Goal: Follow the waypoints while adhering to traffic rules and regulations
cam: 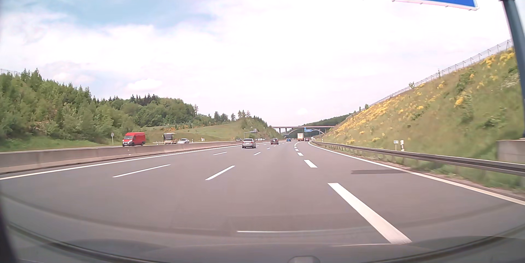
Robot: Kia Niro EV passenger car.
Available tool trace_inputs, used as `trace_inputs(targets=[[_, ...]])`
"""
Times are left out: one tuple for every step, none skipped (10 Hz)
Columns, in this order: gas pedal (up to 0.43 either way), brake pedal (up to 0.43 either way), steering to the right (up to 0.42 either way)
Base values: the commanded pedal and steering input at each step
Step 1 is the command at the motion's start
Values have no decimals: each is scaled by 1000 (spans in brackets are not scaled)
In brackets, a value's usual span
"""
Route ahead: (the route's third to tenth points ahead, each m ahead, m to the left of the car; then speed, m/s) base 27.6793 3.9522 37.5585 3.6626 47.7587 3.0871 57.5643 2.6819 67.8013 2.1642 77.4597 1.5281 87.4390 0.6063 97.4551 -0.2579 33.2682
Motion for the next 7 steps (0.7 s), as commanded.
trace_inputs(targets=[[150, 0, 2], [150, 0, 2], [150, 0, 2], [150, 0, 2], [150, 0, 2], [150, 0, 2], [150, 0, 2]])
